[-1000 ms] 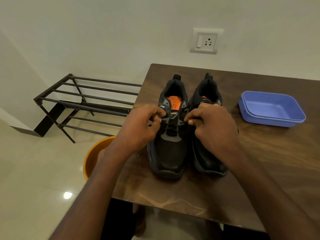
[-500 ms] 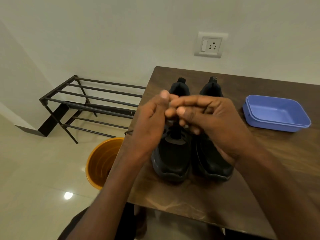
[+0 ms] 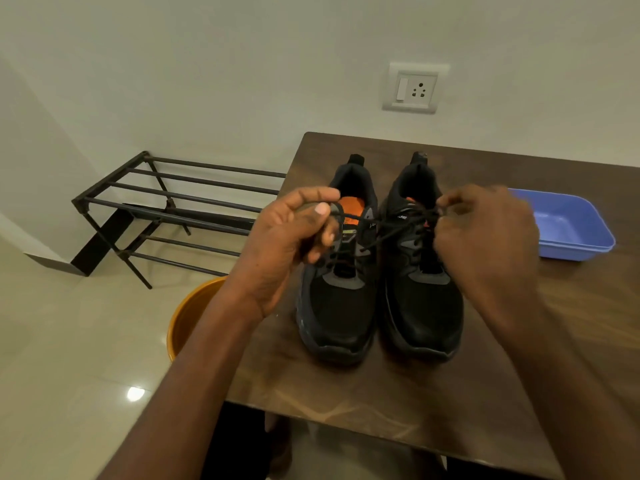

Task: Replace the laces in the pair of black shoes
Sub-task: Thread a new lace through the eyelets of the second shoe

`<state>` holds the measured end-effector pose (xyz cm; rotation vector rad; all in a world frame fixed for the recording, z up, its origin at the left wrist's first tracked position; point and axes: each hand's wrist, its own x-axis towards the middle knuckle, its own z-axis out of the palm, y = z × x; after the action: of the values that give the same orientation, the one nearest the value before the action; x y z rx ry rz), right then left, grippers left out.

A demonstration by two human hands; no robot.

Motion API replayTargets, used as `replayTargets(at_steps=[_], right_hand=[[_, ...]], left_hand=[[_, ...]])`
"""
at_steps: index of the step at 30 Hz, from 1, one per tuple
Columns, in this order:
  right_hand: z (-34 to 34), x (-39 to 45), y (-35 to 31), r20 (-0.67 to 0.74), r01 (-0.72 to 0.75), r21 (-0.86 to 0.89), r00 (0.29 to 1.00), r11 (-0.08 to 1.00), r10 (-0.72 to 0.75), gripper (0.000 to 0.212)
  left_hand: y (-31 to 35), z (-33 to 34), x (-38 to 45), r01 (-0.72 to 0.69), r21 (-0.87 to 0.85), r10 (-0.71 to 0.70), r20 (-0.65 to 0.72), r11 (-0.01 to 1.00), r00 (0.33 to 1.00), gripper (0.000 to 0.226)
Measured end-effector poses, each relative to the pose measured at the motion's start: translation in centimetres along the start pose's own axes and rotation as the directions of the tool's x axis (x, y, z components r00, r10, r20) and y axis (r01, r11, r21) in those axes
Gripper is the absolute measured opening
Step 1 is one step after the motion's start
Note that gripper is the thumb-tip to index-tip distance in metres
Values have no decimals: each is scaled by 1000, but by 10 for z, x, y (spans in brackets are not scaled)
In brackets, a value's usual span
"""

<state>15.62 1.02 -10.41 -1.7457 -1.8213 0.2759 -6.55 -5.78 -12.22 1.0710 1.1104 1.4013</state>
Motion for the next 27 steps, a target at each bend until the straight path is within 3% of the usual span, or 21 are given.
replayTargets(at_steps=[2, 4, 5, 7, 8, 11, 14, 16, 20, 24, 27], right_hand=[[5, -7, -10, -44, 201, -92, 978, 975, -206, 31], [11, -14, -24, 17, 413, 77, 910, 908, -415, 29], [14, -18, -31, 101, 444, 207, 876, 872, -471, 27], [21, -24, -35, 233, 343, 423, 854, 839, -466, 17], [23, -24, -34, 232, 289, 456, 875, 842, -425, 12], [28, -22, -27, 122, 217, 410, 949, 886, -289, 12], [30, -19, -26, 85, 160, 473, 970, 867, -226, 17], [36, -19, -30, 68, 182, 490, 967, 853, -245, 20], [52, -20, -43, 76, 263, 434, 942, 862, -326, 17], [59, -17, -37, 102, 372, 235, 909, 898, -404, 11], [59, -17, -34, 91, 436, 181, 885, 882, -456, 9]], left_hand=[[-6, -1, 1, -10, 117, 12, -22, 993, 1000, 18], [-9, 2, 1, -27, 173, 28, -6, 985, 1000, 14], [-10, 5, 1, -39, 182, 41, -11, 983, 999, 14], [-12, 7, 2, -61, 217, 73, -47, 974, 996, 15], [-14, 7, 2, -68, 246, 86, -65, 967, 994, 16], [-22, 6, 6, -66, 353, 133, -168, 933, 977, 20], [-35, 1, 11, -18, 621, 242, -278, 784, 930, 4], [-42, 0, 12, 17, 721, 248, -261, 692, 933, 15], [-47, 5, 11, 87, 756, 164, -250, 648, 954, 36], [-42, 9, 9, 111, 809, 208, -277, 577, 938, 30], [-37, 13, 6, 132, 807, 234, -318, 576, 919, 21]])
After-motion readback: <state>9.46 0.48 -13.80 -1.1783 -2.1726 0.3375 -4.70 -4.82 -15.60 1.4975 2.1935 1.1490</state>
